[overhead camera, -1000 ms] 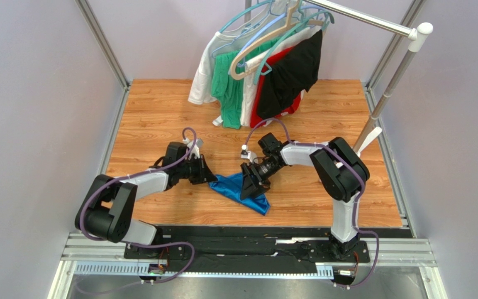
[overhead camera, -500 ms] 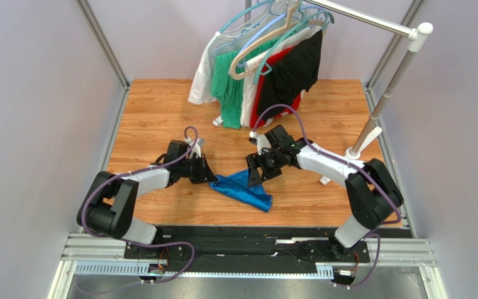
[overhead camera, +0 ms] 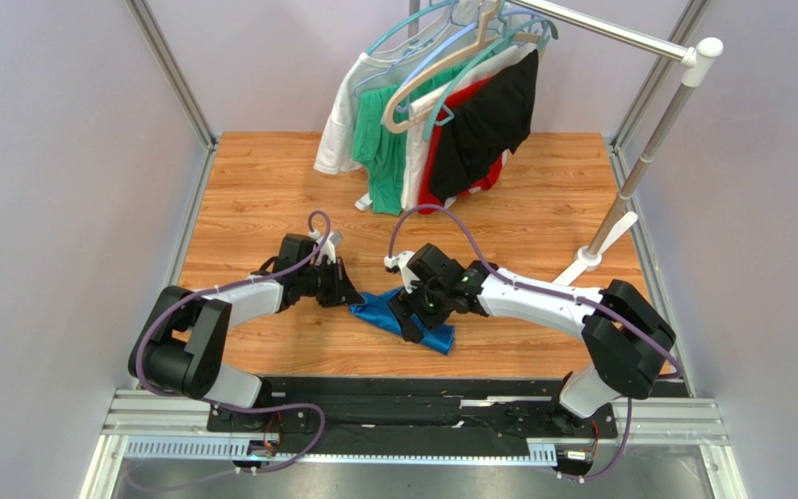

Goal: Fold the napkin, place the utensils inside, and roll it up
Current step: Roll the napkin with the utensil

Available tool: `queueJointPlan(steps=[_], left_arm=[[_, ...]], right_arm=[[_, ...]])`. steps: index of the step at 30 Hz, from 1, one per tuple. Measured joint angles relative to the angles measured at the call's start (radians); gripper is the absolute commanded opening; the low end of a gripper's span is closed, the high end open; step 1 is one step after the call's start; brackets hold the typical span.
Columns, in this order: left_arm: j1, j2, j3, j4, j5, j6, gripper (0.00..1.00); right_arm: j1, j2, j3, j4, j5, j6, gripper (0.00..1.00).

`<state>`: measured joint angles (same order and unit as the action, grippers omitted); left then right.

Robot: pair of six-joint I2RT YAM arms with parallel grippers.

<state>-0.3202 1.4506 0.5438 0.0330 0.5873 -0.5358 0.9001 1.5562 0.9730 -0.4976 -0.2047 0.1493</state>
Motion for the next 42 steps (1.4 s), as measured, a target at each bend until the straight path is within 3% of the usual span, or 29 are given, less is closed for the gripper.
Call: queueJointPlan(steps=[9, 22, 26, 30, 31, 34, 37, 42], left_arm=[[0.0, 0.0, 0.0, 0.0, 0.0, 0.0, 0.0], [0.0, 0.0, 0.001, -0.008, 0.014, 0.0, 0.0], [0.0, -0.001, 0.008, -0.008, 0.023, 0.0, 0.01], [0.0, -0.002, 0.009, -0.009, 0.025, -0.003, 0.23], [0.0, -0.005, 0.009, -0.011, 0.024, -0.005, 0.33], [0.0, -0.026, 0.009, -0.021, 0.006, -0.005, 0.46], [0.0, -0.07, 0.008, -0.031, -0.025, -0.008, 0.53], [0.0, -0.19, -0.026, -0.024, -0.074, -0.012, 0.54]], right_arm=[[0.1, 0.028, -0.004, 0.0, 0.105, -0.015, 0.69], [0.129, 0.058, -0.01, -0.018, 0.179, -0.004, 0.06], [0.132, 0.069, -0.01, -0.018, 0.169, 0.003, 0.0], [0.129, 0.091, -0.004, -0.017, 0.132, 0.004, 0.0], [0.126, 0.097, -0.003, -0.015, 0.117, 0.004, 0.0], [0.109, 0.105, 0.0, -0.007, 0.065, 0.009, 0.0], [0.076, 0.107, -0.004, 0.004, -0.005, 0.014, 0.0], [0.01, 0.11, -0.018, 0.028, -0.129, 0.015, 0.0]])
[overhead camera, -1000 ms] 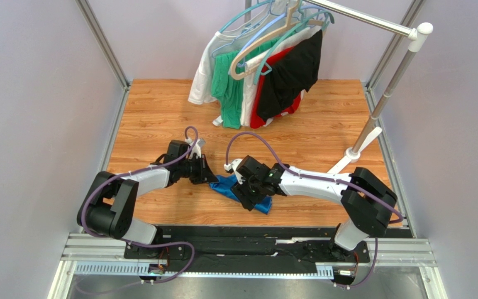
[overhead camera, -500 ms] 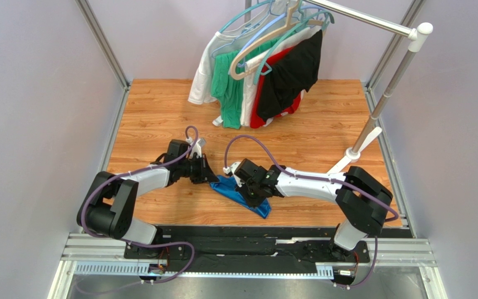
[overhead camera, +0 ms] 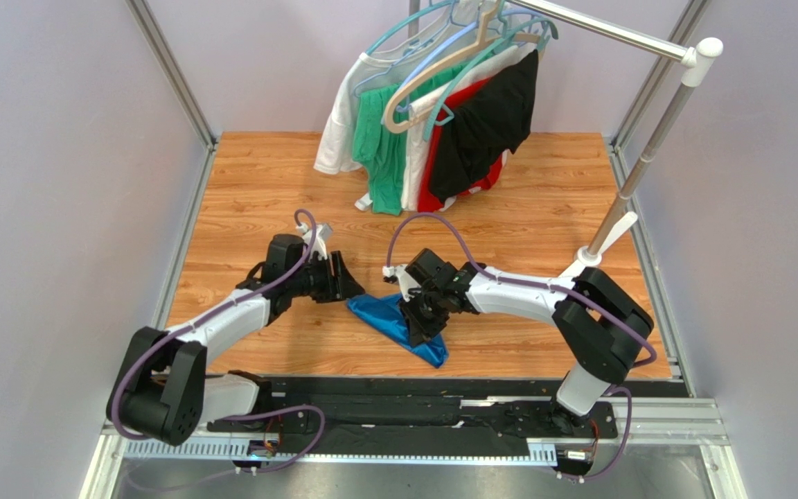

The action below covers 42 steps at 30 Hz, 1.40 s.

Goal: Fold the napkin, place the utensils inside, and roll it up
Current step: Roll the napkin with the utensil

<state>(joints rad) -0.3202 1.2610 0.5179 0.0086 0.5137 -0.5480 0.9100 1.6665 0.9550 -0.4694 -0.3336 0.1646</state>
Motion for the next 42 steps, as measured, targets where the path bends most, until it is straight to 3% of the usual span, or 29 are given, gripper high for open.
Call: queueJointPlan(steps=[15, 35, 40, 41, 42], left_arm=[[0.0, -0.128, -0.134, 0.067, -0.036, 0.005, 0.54], [0.0, -0.097, -0.174, 0.22, 0.042, 0.02, 0.53], [0.0, -0.056, -0.18, 0.253, 0.076, 0.023, 0.48], [0.0, -0.052, -0.179, 0.256, 0.078, 0.023, 0.45], [0.0, -0.044, -0.179, 0.26, 0.082, 0.024, 0.35]], right_arm=[[-0.158, 0.1, -0.026, 0.096, -0.359, 0.007, 0.0], [-0.286, 0.223, -0.026, 0.126, -0.616, 0.007, 0.0], [-0.306, 0.255, -0.011, 0.11, -0.656, 0.003, 0.0], [-0.308, 0.259, -0.009, 0.108, -0.663, 0.003, 0.0], [-0.31, 0.263, -0.007, 0.107, -0.667, 0.003, 0.0]])
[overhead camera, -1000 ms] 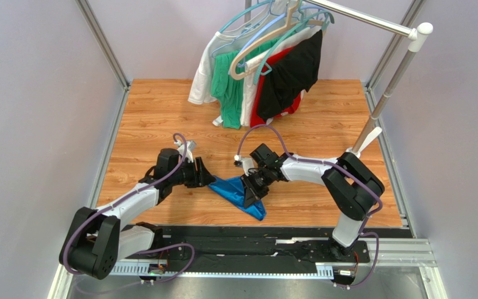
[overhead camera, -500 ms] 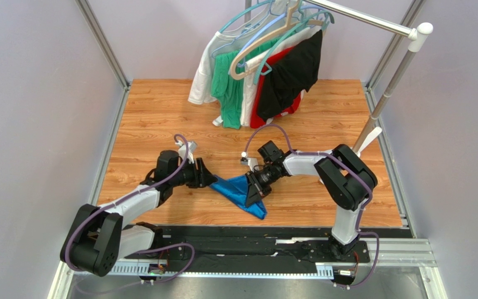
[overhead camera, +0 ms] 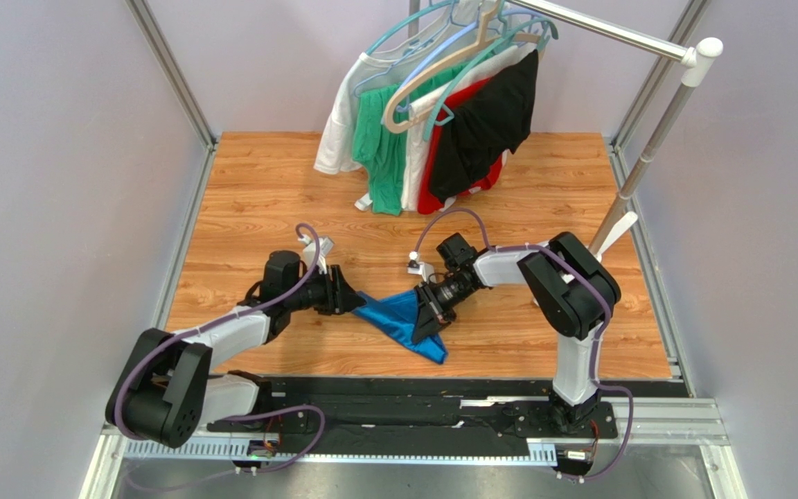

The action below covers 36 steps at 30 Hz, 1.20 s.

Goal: Fold the napkin, place the utensils inside, and roll it up
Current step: Roll the napkin with the utensil

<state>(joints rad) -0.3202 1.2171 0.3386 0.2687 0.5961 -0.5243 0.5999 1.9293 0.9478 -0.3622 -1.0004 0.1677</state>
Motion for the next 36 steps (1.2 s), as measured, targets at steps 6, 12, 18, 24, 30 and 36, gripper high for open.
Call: queueJointPlan(steps=[6, 12, 18, 24, 30, 36], left_arm=[[0.0, 0.046, 0.0, 0.024, 0.017, 0.01, 0.09], [0.0, 0.075, 0.015, 0.026, 0.027, 0.011, 0.0], [-0.001, 0.112, 0.08, -0.055, 0.014, 0.016, 0.0], [-0.001, 0.149, 0.135, -0.145, -0.006, 0.024, 0.0], [-0.001, 0.183, 0.177, -0.199, -0.01, 0.029, 0.0], [-0.005, 0.203, 0.206, -0.231, -0.011, 0.033, 0.0]], right_arm=[[-0.014, 0.011, 0.003, -0.007, -0.016, 0.0, 0.02], [-0.024, 0.015, 0.005, -0.014, -0.021, 0.0, 0.11], [-0.027, 0.015, 0.008, -0.019, -0.011, 0.0, 0.39], [-0.03, -0.019, 0.013, -0.042, -0.013, 0.011, 0.64], [-0.039, -0.104, 0.016, -0.078, 0.105, 0.01, 0.72], [-0.045, -0.198, 0.019, -0.129, 0.265, -0.001, 0.73]])
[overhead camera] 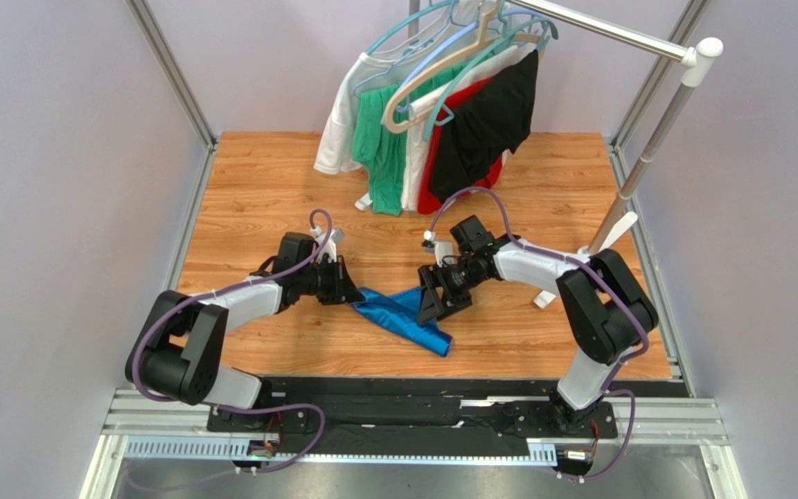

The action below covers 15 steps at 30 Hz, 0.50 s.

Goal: Fold the napkin, place the utensils inside, and roll it up
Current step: Roll the napkin with the utensil

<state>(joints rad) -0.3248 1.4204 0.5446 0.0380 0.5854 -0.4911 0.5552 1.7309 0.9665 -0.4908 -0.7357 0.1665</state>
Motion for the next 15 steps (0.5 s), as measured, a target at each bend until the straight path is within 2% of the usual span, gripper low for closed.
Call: queueJointPlan(steps=[5, 10, 15], left_arm=[[-0.004, 0.018, 0.019, -0.016, 0.0, 0.002, 0.0], [-0.01, 0.032, 0.036, -0.03, -0.001, 0.004, 0.0], [-0.011, 0.037, 0.042, -0.043, -0.003, 0.004, 0.0]], right_arm=[[0.026, -0.103, 0.003, -0.013, 0.138, -0.002, 0.74], [0.131, -0.201, 0.014, -0.013, 0.293, -0.002, 0.76], [0.261, -0.224, 0.016, -0.019, 0.46, 0.002, 0.77]])
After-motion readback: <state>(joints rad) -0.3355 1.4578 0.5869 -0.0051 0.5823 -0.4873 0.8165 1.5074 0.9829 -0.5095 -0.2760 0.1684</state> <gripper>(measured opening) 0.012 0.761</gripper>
